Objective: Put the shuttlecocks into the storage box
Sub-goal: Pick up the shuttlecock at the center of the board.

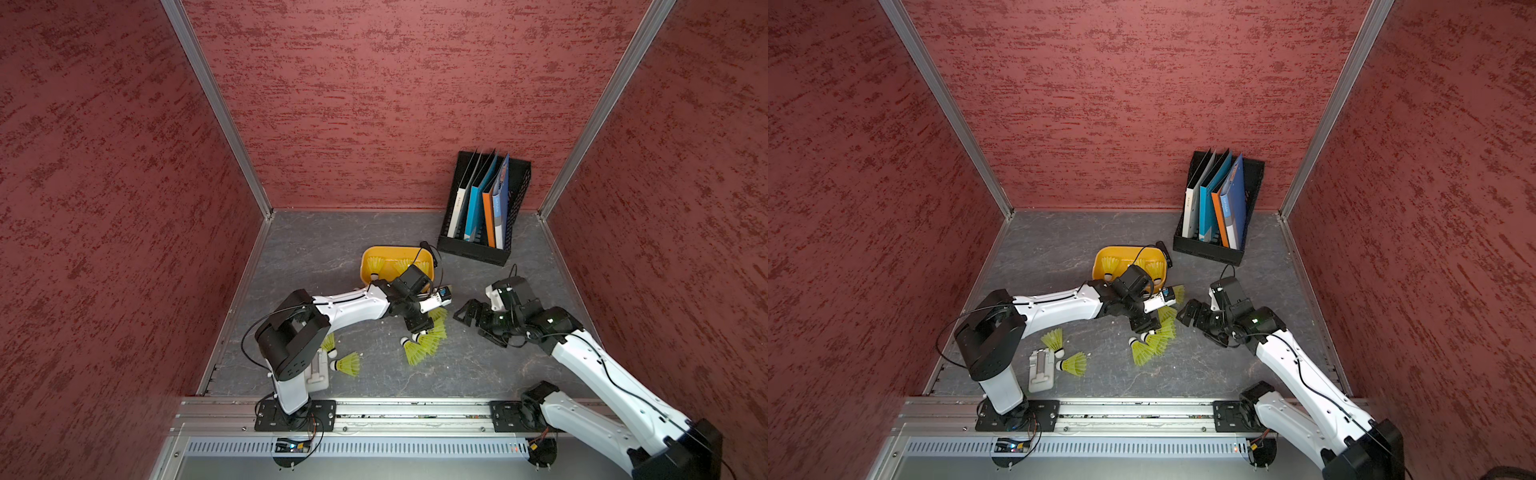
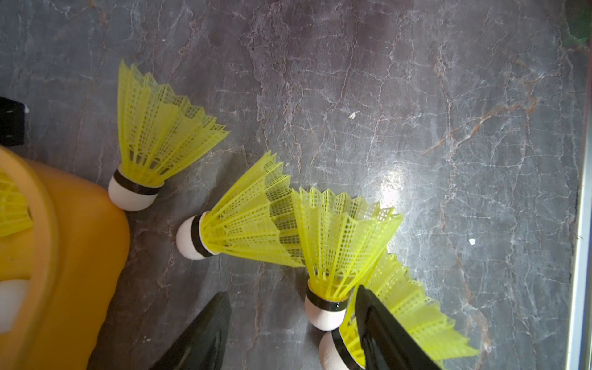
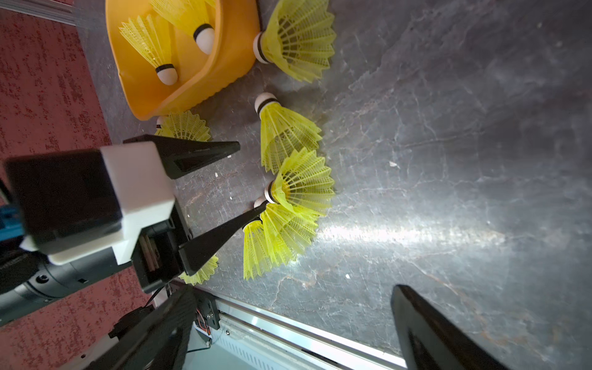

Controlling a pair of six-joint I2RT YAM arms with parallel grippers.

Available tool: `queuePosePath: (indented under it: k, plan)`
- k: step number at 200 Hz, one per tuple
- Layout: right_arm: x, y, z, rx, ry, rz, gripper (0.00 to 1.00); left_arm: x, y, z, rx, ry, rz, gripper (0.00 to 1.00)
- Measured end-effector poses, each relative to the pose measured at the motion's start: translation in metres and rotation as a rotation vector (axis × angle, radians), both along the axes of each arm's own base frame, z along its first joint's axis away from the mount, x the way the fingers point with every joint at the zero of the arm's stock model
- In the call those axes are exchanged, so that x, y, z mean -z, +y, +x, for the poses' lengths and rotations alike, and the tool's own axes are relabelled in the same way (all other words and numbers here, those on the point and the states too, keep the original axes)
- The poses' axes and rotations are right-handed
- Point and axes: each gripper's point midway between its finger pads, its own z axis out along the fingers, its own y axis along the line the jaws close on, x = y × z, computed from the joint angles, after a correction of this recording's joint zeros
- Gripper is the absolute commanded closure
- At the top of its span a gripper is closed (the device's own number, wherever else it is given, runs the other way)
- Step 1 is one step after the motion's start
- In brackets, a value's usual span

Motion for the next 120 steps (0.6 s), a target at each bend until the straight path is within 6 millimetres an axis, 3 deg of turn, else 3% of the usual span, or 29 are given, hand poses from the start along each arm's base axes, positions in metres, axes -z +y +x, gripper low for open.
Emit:
queuePosePath:
  k: [65, 120]
  plan:
    - [0.0, -0.004, -0.014, 0.032, 0.024, 0.037, 0.02, 0.019, 0.0, -0.001, 0.016, 0.008, 0.034, 0.44]
    - [0.003, -0.005, -0.017, 0.037, 0.043, 0.031, 0.02, 0.023, 0.0, -0.005, 0.039, 0.004, 0.04, 0.44]
